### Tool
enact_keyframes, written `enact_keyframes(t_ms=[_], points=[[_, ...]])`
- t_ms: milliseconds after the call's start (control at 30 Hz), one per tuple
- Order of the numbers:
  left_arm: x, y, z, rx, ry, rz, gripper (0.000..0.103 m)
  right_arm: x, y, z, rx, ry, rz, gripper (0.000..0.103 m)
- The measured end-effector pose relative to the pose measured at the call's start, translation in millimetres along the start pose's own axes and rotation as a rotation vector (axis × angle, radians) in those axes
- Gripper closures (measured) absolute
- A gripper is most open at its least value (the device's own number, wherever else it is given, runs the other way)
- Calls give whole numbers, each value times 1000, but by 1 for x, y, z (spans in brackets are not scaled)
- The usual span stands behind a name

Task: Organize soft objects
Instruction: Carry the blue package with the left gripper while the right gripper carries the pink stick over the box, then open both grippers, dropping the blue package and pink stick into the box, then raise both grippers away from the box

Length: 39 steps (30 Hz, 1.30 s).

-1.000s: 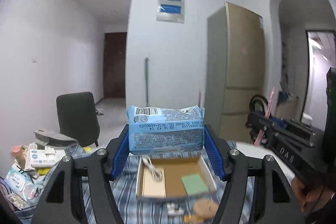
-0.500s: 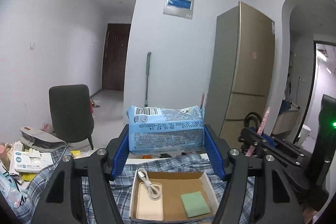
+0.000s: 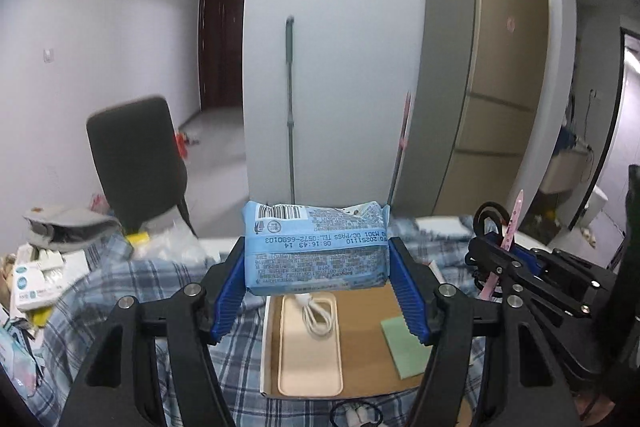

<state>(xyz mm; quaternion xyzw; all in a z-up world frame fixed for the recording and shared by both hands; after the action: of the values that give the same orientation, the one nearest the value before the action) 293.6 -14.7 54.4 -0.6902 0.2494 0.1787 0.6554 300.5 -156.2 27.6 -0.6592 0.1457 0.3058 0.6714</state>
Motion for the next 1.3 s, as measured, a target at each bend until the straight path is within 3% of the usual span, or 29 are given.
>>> enact_keyframes(t_ms=[200,567,633,700,733,767,833,1133,1300], points=[[42,26,4,-21,5,118,34,36,29,-5,2,-7,126,92],[81,54,11,-28,-25,219,33,74,64,-9,45,-50,279,92],[83,55,14,-39,-22,225,19,75,65,-8,38,-50,281,92],[83,54,14,-32,-28,221,13,78,66,-7,33,-61,298,85],[82,53,12,-29,-25,219,13,79,68,-7,33,-59,305,74],[81,52,11,-27,-20,218,13,79,68,-7,34,-55,303,55],[79,51,11,-31,-22,212,13,79,66,-8,30,-52,282,41],[67,42,15,-51,-17,178,13,73,59,-10,38,-47,265,41],[50,29,15,-33,-20,137,13,49,42,-13,43,-46,220,41]])
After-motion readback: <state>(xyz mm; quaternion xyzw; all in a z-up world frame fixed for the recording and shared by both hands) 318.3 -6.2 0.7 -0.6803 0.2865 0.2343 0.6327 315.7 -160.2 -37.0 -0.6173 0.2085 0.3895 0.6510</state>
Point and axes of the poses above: each gripper's, at about its wrist camera, not at the fingertips, and x roughly the way its jaws point, z to its left, y to its underside, the point moved 9 cm from there along x, roughly the way its jaws point, and after that the axes turned 4 degrees about z, right-handed, at the moved point
